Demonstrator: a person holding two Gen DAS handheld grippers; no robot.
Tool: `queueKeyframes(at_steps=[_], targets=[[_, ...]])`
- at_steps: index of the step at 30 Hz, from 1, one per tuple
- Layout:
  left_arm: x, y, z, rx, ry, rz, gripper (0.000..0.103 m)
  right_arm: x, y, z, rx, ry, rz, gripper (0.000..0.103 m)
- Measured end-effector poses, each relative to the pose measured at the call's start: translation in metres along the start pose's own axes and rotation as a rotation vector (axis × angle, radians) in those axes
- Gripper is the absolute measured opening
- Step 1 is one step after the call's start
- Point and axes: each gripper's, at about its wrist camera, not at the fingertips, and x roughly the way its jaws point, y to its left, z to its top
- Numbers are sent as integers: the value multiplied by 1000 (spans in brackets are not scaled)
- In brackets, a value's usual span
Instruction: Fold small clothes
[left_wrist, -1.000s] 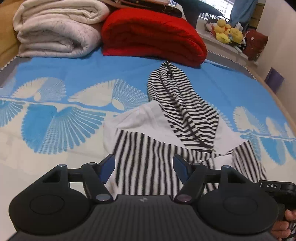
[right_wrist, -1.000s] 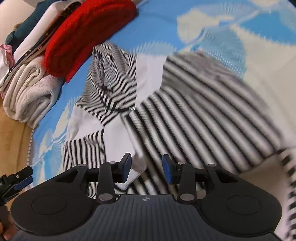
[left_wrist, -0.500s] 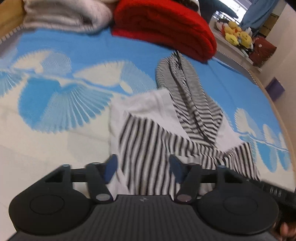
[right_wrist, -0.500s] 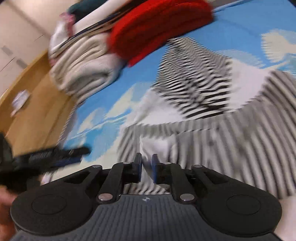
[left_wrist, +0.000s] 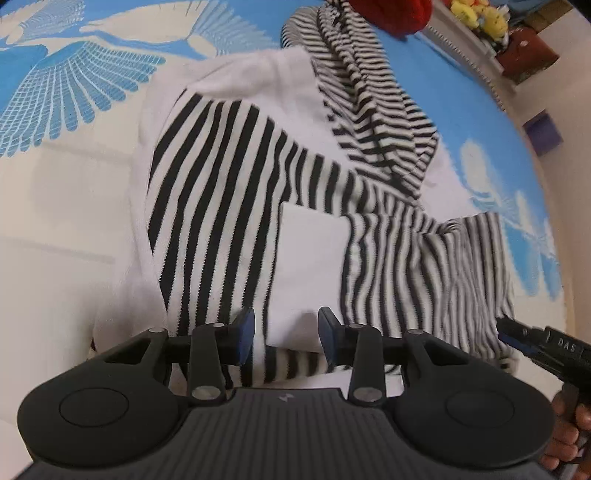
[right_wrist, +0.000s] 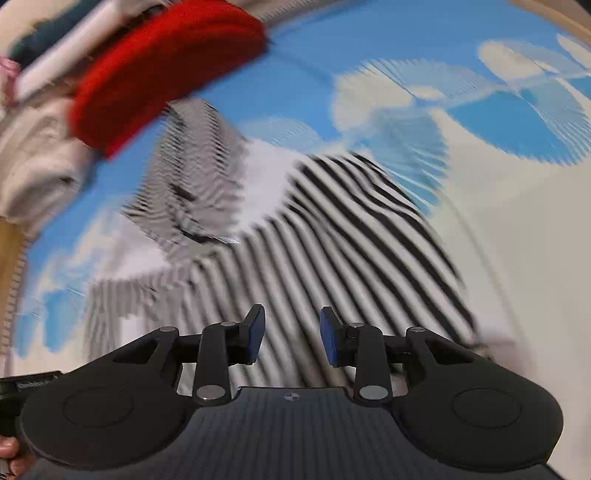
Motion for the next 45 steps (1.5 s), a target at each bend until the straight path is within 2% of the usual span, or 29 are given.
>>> queueKeyframes(at_steps=[3, 7, 8, 9, 11, 14, 17, 19, 21, 22, 23, 26, 29, 31, 32, 34, 36, 38, 40, 41, 43, 45], targets=[[12, 0, 1, -18, 18, -2, 41, 14, -16, -5, 31, 52, -85, 34], [12, -13, 1, 52, -5, 29, 39, 14, -30, -8, 67, 58, -88, 34], [9, -18, 0, 85, -22, 52, 30, 14, -31, -7, 71, 56, -87, 34], [7, -21, -2, 106, -34, 66, 15, 14, -30, -5, 74, 53, -88, 34], [-3, -23, -2, 128, -67, 80, 2, 13, -30, -3, 80, 46, -95, 34], [-39, -26, 0, 146, -173, 71, 1, 12, -27, -1, 88, 35, -99, 34], [-77, -23, 1, 119, -272, 44, 1, 11, -23, 1, 88, 23, -101, 34], [-89, -20, -2, 116, -286, 115, 1, 11, -21, 0, 90, 21, -103, 34], [-84, -12, -4, 86, -239, 179, 2, 12, -21, -1, 97, 22, -105, 34], [-75, -6, -4, 63, -177, 180, 2, 13, -22, -2, 104, 27, -111, 34], [-70, -2, -4, 50, -149, 168, 2, 16, -25, -3, 111, 36, -126, 34], [-65, -5, 1, 74, -183, 192, 3, 24, -31, -6, 114, 73, -180, 34], [-61, -10, 4, 111, -209, 148, 5, 26, -35, -6, 120, 84, -184, 34], [-42, -5, 2, 110, -149, 129, 9, 23, -33, -6, 119, 72, -187, 34], [-27, 0, 2, 99, -96, 152, 15, 22, -32, -5, 118, 64, -182, 34], [-2, 12, -4, 88, -5, 226, 15, 23, -30, -5, 98, 69, -186, 34], [0, 13, -5, 88, -9, 236, 15, 26, -35, -5, 117, 89, -182, 34], [-15, 5, 0, 91, -71, 217, 17, 24, -35, -6, 126, 89, -180, 34], [-26, 0, 3, 106, -145, 210, 24, 19, -31, -4, 111, 60, -183, 35], [-25, 1, 4, 104, -152, 235, 30, 17, -29, -3, 94, 47, -187, 35], [-10, 10, 4, 71, -90, 291, 30, 18, -28, -3, 69, 55, -188, 37], [-4, 19, 1, 40, -54, 308, 30, 25, -35, -6, 90, 92, -218, 37]])
